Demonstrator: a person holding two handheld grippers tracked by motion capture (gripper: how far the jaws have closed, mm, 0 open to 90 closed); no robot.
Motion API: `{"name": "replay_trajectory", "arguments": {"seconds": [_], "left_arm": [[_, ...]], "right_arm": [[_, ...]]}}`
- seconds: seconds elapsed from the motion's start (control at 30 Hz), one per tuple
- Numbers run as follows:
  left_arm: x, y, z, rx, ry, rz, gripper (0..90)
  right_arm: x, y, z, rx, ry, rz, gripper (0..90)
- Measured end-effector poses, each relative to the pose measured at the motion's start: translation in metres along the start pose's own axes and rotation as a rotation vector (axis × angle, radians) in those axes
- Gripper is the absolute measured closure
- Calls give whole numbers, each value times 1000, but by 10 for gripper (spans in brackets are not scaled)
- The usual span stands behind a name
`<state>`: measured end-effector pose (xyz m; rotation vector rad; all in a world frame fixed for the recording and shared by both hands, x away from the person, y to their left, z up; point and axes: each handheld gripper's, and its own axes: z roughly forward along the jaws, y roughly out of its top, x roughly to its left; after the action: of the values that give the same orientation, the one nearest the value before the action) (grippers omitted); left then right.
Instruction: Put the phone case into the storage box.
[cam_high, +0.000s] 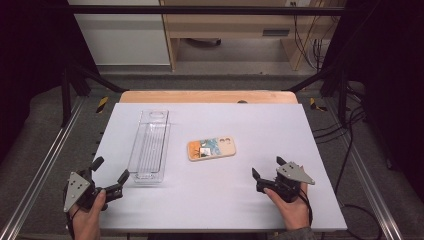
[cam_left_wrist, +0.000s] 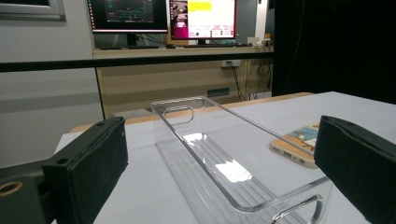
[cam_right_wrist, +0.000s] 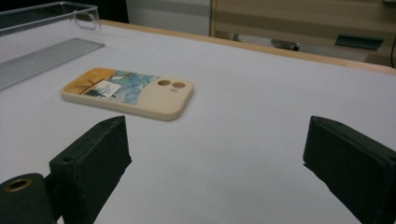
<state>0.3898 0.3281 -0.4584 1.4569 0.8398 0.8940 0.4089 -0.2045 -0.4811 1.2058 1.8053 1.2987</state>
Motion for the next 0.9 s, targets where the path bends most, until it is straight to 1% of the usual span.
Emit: {"name": "replay_trajectory", "arguments": {"seconds": [0.03, 0.07, 0.17, 0.2, 0.23, 0.27, 0.33, 0.4, 0.47, 0.5, 0.57, 0.6, 0.63, 0.7, 0.83, 0.87, 0.9], "left_arm": [[0, 0, 0, 0, 0, 1, 25], [-1, 0, 0, 1, 0, 1, 25], [-3, 0, 1, 4, -9, 4, 25], [-4, 0, 1, 6, -11, 7, 25], [-4, 0, 1, 6, -12, 9, 25], [-5, 0, 1, 6, -15, 7, 25], [-5, 0, 1, 11, -18, 11, 25], [-6, -1, 2, 14, -19, 11, 25], [-7, -3, 3, 18, -16, 5, 25], [-8, -2, 3, 16, -20, 7, 25], [-8, -1, 3, 9, -19, 19, 25], [-7, -1, 3, 8, -19, 17, 25], [-6, -1, 3, 8, -15, 7, 25], [-3, -3, 3, 7, -13, -9, 25], [0, -2, 0, -1, -5, -19, 25], [0, -2, 0, 0, -5, -19, 25], [0, -2, 0, -1, -4, -17, 25]], "right_arm": [[0, 0, 0, 0, 0, 0, 77], [3, 1, 3, 23, 8, -5, 82], [5, 4, 4, 30, 19, -6, 82], [6, 9, 4, 34, 30, -13, 82], [6, 9, 4, 34, 30, -13, 82], [7, 15, 5, 34, 32, -22, 82], [8, 17, 6, 36, 33, -24, 81], [11, 24, 11, 54, 34, -37, 81], [14, 30, 19, 82, 32, -42, 77], [17, 33, 24, 99, 47, -51, 74], [22, 39, 33, 124, 62, -74, 75], [24, 42, 38, 139, 71, -88, 78], [27, 45, 43, 148, 80, -95, 83], [33, 53, 55, 165, 102, -97, 94], [44, 67, 73, 189, 117, -98, 123], [49, 76, 83, 201, 122, -101, 146], [49, 76, 83, 201, 122, -101, 146]]}}
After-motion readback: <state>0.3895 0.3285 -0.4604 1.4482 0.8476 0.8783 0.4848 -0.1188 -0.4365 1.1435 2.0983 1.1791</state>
